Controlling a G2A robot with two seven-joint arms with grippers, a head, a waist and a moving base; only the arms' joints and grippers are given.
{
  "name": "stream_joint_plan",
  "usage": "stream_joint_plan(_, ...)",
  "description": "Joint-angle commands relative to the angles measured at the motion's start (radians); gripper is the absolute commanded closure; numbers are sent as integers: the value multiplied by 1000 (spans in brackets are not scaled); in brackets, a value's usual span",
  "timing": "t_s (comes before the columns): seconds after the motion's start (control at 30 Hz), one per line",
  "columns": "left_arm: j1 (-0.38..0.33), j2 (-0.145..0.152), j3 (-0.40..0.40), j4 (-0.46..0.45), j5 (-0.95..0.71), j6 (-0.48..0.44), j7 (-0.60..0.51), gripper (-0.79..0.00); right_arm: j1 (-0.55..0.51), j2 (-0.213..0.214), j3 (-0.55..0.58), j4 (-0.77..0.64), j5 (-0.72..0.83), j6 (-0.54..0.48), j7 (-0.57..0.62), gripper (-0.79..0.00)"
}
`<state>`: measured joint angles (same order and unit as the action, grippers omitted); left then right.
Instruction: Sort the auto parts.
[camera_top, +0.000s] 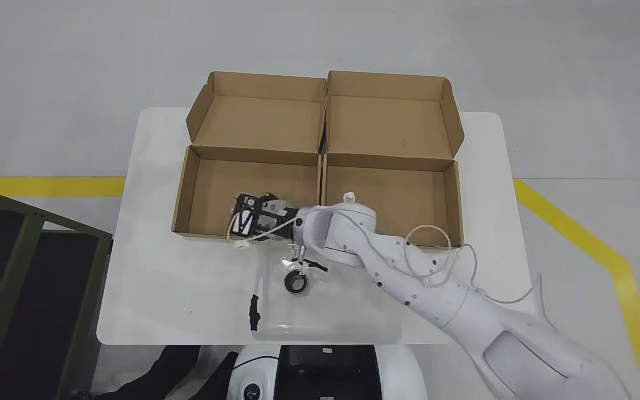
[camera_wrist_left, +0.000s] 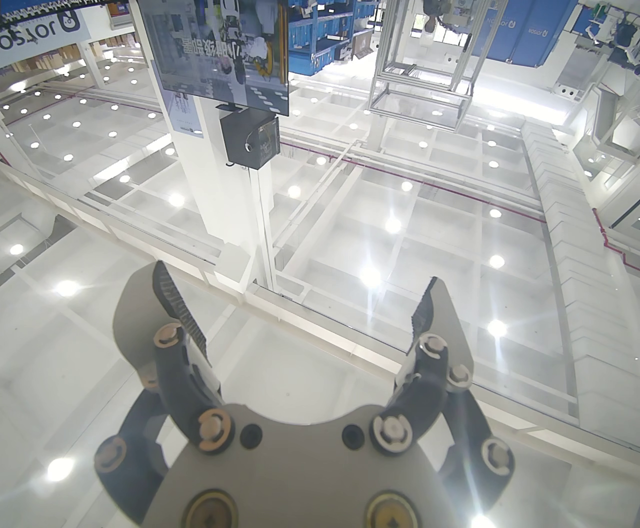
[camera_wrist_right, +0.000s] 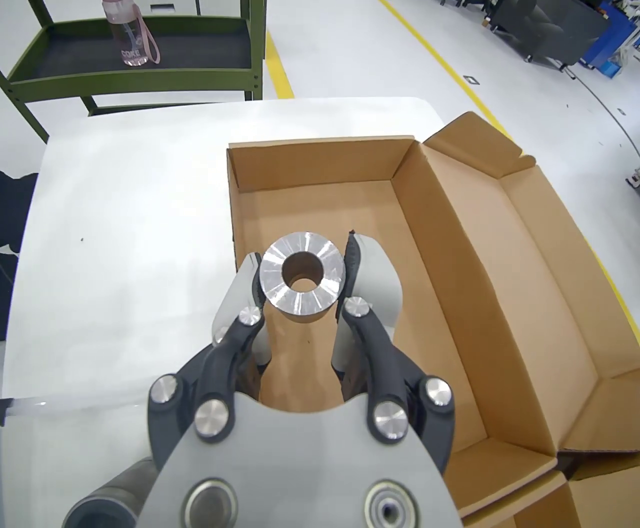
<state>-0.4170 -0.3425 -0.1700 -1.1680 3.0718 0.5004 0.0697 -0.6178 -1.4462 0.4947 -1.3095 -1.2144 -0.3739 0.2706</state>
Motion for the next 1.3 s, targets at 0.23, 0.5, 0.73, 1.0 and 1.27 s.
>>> stream_joint_plan(0.23,0,0,0,0,0,0,0,-785,61,-80,-49,160,43,-1,4,0)
stream_joint_plan(0.5,0,0,0,0,0,0,0,-785,87,-135,-71,277,54,-3,16,0)
stream_joint_plan(0.73,0,0,0,0,0,0,0,-785,104,-170,-72,355,59,-19,28,0)
stream_joint_plan(1.0,0,0,0,0,0,0,0,-785,116,-202,-61,420,72,-44,20,-785)
stream_joint_plan(1.27,0,0,0,0,0,0,0,-785,115,-205,-12,391,77,-59,-29,-785)
